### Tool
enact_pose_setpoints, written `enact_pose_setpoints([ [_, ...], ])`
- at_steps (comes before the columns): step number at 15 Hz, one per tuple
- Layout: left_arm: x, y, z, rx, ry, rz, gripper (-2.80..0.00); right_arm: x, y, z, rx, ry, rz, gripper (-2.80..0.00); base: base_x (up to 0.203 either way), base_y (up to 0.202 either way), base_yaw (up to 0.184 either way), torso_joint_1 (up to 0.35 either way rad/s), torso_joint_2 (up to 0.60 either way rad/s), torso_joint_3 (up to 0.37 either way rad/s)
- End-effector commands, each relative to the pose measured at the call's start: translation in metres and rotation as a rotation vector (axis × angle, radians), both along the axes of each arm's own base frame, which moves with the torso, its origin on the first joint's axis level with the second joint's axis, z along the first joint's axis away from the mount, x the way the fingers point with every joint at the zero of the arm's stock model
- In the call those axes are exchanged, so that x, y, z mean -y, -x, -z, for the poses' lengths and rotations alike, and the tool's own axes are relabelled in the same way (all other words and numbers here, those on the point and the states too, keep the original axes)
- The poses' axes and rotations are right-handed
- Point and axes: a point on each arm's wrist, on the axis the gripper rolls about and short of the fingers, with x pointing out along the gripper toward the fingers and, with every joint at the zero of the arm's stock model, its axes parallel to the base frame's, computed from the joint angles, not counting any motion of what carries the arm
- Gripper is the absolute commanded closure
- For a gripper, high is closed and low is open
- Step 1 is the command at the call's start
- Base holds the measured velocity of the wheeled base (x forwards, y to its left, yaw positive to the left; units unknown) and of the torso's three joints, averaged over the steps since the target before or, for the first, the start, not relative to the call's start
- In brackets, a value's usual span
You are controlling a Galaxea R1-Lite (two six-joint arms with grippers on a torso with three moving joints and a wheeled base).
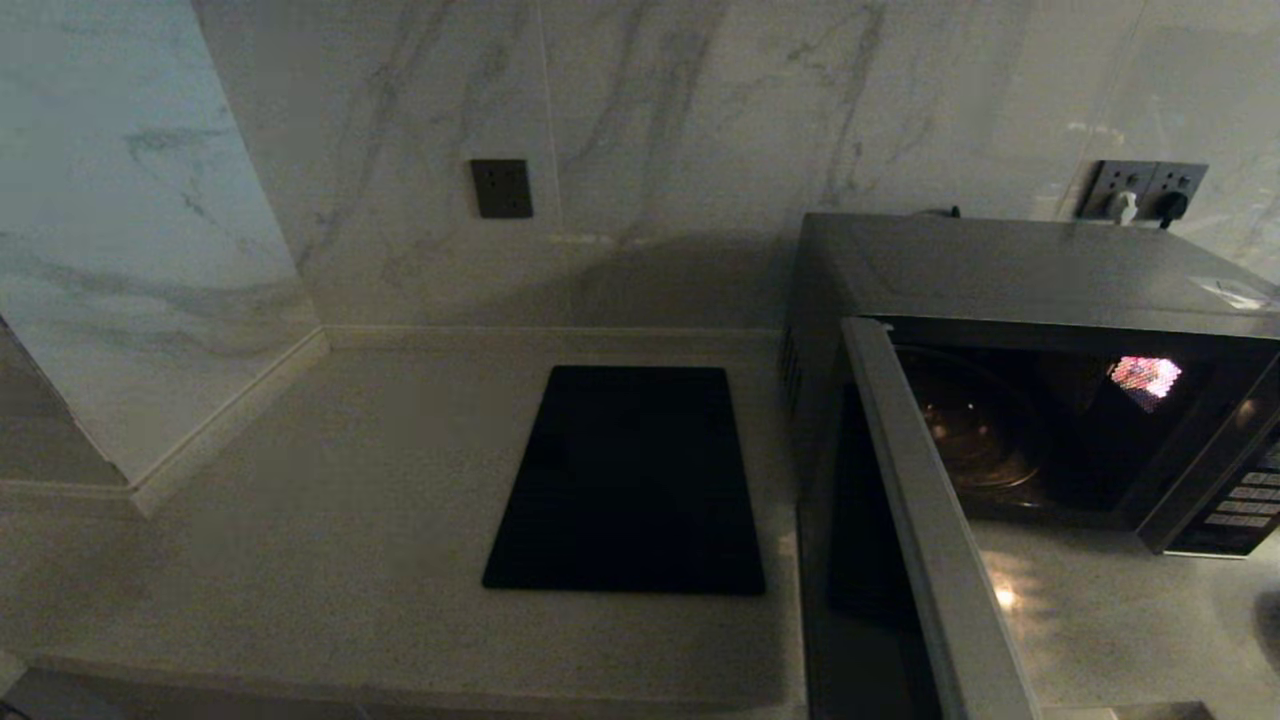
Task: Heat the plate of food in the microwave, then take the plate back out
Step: Put the plate in the microwave oven
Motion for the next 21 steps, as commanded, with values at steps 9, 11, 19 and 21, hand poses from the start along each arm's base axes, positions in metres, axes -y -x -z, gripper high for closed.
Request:
enact_pose_setpoints([
  [9,0.0,0.0,0.0,-0.001,0.0,0.0,0.0,-0.022,0.015,-0.043,0.036,0.064,0.014,0.0,0.0,0.0,0.0,0.0,0.0,0.0],
  [11,0.0,0.0,0.0,0.001,0.0,0.0,0.0,-0.028,0.019,-0.049,0.038,0.07,0.016,0.0,0.0,0.0,0.0,0.0,0.0,0.0],
  [19,0.0,0.0,0.0,0.0,0.0,0.0,0.0,-0.058,0.038,-0.082,0.063,0.125,0.027,0.0,0.0,0.0,0.0,0.0,0.0,0.0],
  [21,0.0,0.0,0.0,-0.001,0.0,0.0,0.0,-0.068,0.043,-0.087,0.065,0.131,0.026,0.0,0.0,0.0,0.0,0.0,0.0,0.0],
])
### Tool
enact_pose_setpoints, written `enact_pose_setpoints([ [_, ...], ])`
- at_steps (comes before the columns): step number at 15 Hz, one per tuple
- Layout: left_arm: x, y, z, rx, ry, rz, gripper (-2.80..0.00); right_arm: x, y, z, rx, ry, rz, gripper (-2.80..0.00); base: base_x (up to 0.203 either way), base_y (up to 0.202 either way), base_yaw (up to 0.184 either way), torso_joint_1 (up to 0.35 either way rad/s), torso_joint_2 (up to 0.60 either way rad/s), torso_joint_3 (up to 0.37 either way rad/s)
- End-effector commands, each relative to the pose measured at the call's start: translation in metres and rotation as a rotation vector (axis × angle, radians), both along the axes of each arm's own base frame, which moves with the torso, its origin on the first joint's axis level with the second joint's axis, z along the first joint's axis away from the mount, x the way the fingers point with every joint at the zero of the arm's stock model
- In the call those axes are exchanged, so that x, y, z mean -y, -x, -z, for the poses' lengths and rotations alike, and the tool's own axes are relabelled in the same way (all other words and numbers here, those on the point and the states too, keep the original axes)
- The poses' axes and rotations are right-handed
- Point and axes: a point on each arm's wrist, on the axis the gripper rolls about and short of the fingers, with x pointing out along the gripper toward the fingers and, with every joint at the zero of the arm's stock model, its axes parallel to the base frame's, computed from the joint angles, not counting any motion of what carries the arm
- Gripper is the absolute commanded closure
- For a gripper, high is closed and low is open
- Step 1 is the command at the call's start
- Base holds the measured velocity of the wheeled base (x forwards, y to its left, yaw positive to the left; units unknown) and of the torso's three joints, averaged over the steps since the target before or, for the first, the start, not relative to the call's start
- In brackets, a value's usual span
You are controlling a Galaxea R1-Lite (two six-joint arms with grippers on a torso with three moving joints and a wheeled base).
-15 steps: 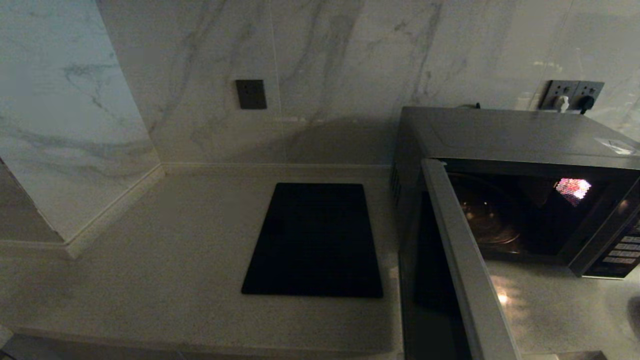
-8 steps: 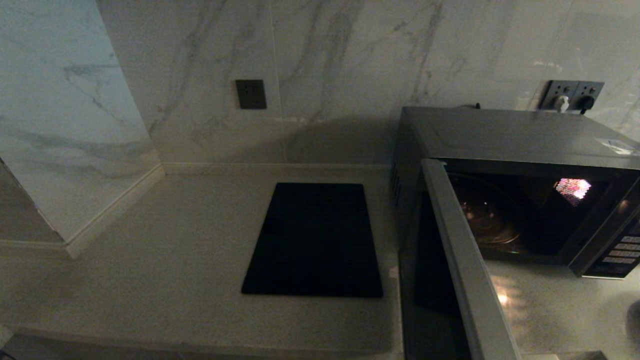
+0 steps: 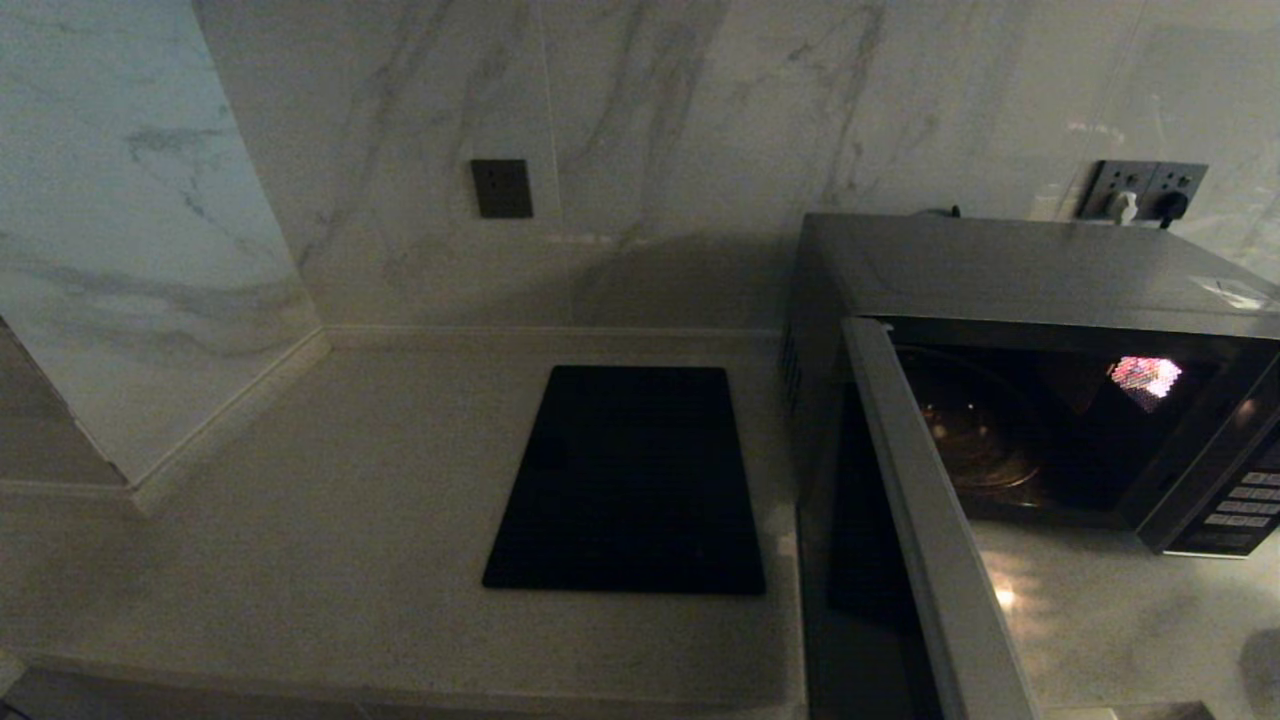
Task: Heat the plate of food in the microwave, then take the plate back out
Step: Put the plate in the microwave oven
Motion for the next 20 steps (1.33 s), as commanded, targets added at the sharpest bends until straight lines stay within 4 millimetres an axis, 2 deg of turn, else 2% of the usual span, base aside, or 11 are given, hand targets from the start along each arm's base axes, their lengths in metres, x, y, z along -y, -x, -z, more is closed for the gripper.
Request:
enact_pose_setpoints([
  [1,0.0,0.0,0.0,0.0,0.001,-0.001,0.0,-0.014,0.007,-0.013,0.011,0.023,0.004,0.0,0.0,0.0,0.0,0.0,0.0,0.0],
  [6,0.0,0.0,0.0,0.0,0.001,-0.001,0.0,-0.04,0.016,-0.025,0.076,0.018,-0.021,0.0,0.0,0.0,0.0,0.0,0.0,0.0],
  [11,0.0,0.0,0.0,-0.001,0.001,-0.001,0.0,-0.085,0.032,-0.036,0.09,0.036,-0.126,0.0,0.0,0.0,0.0,0.0,0.0,0.0],
  [17,0.0,0.0,0.0,-0.001,0.001,-0.001,0.0,-0.124,0.014,-0.04,0.111,0.04,-0.307,0.0,0.0,0.0,0.0,0.0,0.0,0.0],
  [20,0.0,0.0,0.0,-0.001,0.001,-0.001,0.0,-0.149,0.003,-0.045,0.237,-0.001,-0.457,0.0,0.0,0.0,0.0,0.0,0.0,0.0],
])
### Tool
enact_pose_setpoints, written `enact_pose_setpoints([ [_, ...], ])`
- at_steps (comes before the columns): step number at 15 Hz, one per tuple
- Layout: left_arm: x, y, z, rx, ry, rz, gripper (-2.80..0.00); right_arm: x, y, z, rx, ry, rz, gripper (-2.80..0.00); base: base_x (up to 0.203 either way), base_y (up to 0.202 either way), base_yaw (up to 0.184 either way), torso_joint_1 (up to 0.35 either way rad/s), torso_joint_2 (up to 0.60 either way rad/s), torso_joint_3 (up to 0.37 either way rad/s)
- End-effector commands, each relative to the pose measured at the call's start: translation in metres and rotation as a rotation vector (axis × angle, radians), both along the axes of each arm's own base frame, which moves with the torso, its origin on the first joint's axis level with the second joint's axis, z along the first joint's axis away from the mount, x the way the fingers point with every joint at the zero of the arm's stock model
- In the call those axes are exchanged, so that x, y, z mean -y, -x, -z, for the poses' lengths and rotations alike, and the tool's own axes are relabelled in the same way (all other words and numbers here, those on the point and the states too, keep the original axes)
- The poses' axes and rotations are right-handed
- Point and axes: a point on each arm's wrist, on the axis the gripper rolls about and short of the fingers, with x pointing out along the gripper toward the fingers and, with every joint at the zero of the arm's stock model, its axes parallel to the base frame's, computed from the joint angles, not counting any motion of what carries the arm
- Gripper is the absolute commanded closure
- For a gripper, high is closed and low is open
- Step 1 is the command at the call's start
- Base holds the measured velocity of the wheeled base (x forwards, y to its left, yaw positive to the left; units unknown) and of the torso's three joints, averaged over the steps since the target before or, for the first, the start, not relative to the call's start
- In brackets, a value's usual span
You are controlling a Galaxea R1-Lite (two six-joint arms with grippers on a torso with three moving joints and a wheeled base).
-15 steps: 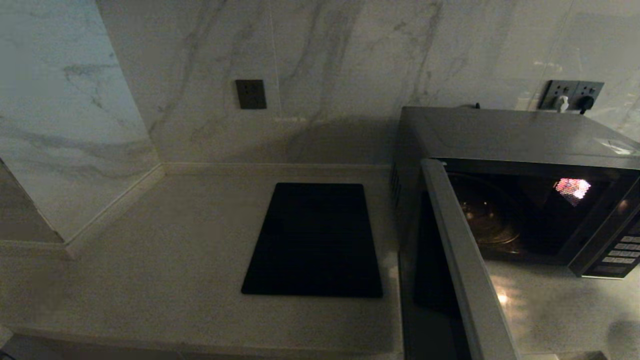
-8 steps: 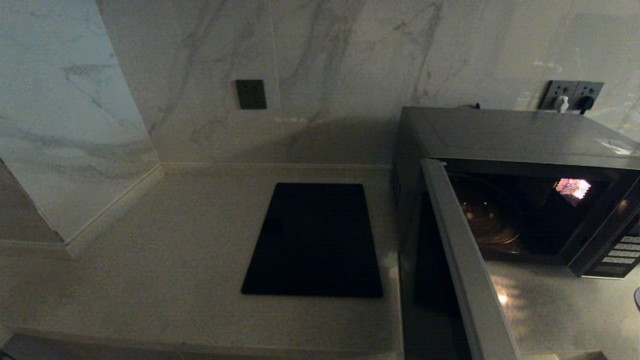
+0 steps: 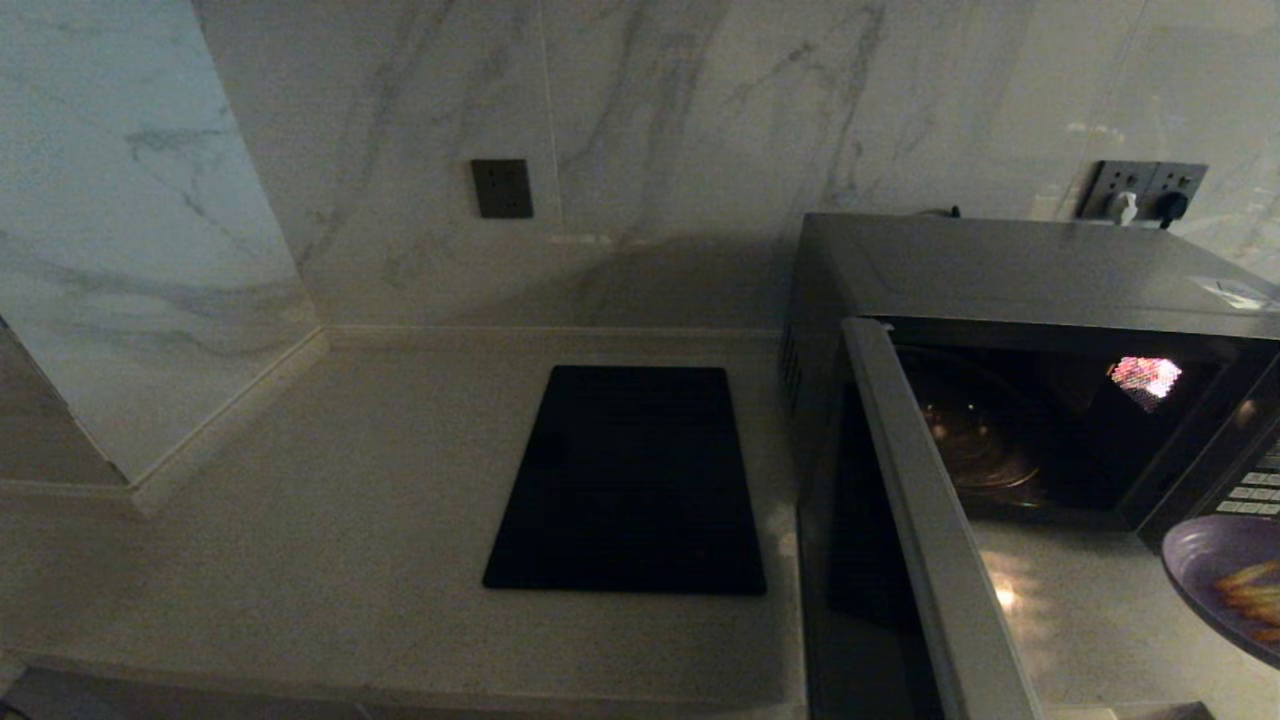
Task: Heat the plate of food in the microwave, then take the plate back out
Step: Put the plate in the microwave oven
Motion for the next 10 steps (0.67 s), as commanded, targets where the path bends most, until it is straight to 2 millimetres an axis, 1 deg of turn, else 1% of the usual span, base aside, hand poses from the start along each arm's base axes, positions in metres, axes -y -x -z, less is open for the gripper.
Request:
enact_pose_setpoints([
  [1,0.0,0.0,0.0,-0.002,0.001,-0.001,0.0,-0.021,-0.006,-0.004,0.045,-0.01,-0.1,0.0,0.0,0.0,0.0,0.0,0.0,0.0],
  [5,0.0,0.0,0.0,-0.002,0.001,-0.001,0.0,-0.05,-0.016,0.001,0.037,-0.034,-0.248,0.0,0.0,0.0,0.0,0.0,0.0,0.0],
  [10,0.0,0.0,0.0,-0.001,0.001,-0.001,0.0,-0.075,-0.032,0.001,0.04,-0.037,-0.41,0.0,0.0,0.0,0.0,0.0,0.0,0.0],
])
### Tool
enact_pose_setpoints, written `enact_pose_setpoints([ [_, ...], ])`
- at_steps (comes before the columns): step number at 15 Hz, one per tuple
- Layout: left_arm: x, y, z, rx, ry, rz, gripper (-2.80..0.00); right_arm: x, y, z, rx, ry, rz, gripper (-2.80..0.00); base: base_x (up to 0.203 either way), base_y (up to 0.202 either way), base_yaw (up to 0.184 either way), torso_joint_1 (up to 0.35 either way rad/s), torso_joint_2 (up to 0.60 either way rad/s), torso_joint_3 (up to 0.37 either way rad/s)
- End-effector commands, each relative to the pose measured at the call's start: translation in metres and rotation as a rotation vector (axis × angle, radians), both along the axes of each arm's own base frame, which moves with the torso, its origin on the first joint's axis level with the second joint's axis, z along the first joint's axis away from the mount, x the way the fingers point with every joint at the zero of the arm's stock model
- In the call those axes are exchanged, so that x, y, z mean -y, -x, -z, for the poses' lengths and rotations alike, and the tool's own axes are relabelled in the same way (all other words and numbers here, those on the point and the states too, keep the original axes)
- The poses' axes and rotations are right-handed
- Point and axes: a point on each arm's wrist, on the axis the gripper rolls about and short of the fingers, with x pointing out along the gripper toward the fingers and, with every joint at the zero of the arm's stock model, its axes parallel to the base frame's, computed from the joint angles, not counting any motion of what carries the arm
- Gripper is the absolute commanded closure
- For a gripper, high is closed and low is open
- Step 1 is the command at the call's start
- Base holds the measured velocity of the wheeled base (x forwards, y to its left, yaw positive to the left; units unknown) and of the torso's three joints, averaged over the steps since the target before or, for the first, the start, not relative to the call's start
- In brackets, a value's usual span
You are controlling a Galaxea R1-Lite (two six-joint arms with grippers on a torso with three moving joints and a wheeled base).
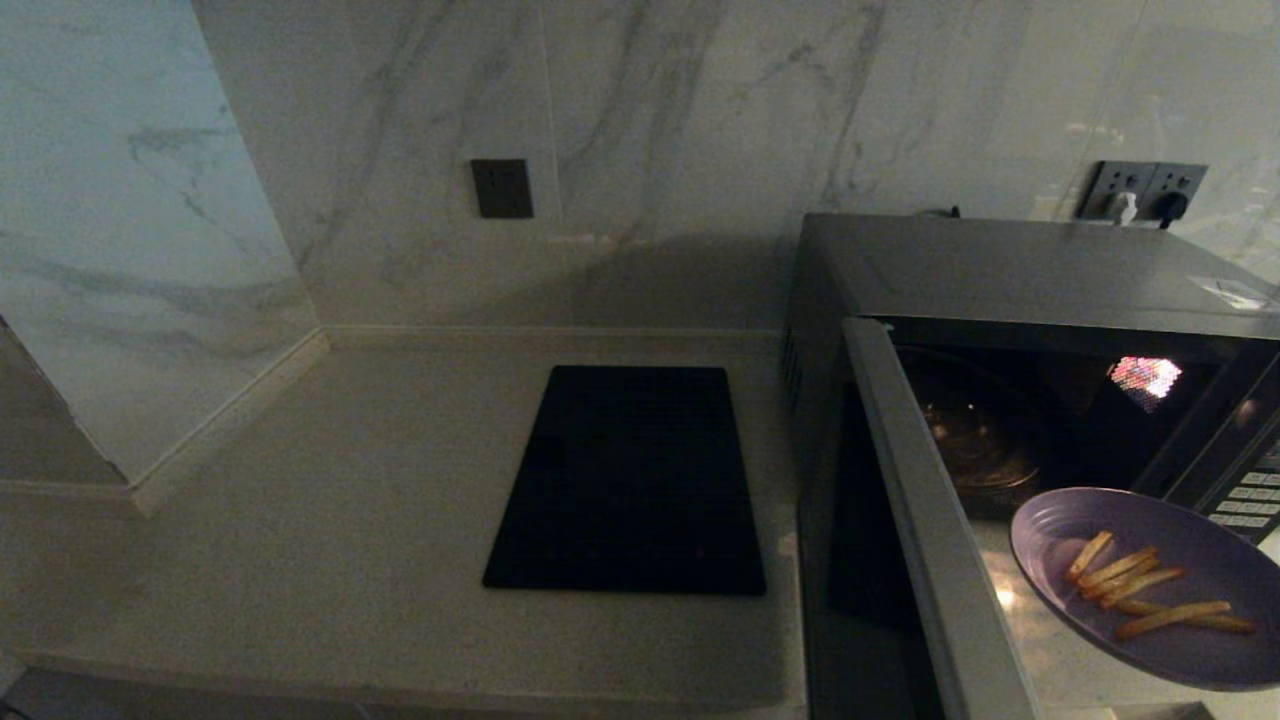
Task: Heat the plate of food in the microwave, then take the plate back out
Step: Put the plate in the microwave oven
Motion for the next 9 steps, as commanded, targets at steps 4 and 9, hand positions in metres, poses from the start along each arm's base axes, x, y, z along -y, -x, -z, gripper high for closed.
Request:
enact_pose_setpoints([
  [4,0.0,0.0,0.0,0.0,0.001,-0.001,0.0,-0.018,-0.018,0.002,-0.002,-0.01,-0.124,0.0,0.0,0.0,0.0,0.0,0.0,0.0],
  [9,0.0,0.0,0.0,0.0,0.001,-0.001,0.0,-0.032,-0.041,-0.003,0.076,-0.057,-0.046,0.0,0.0,0.0,0.0,0.0,0.0,0.0],
])
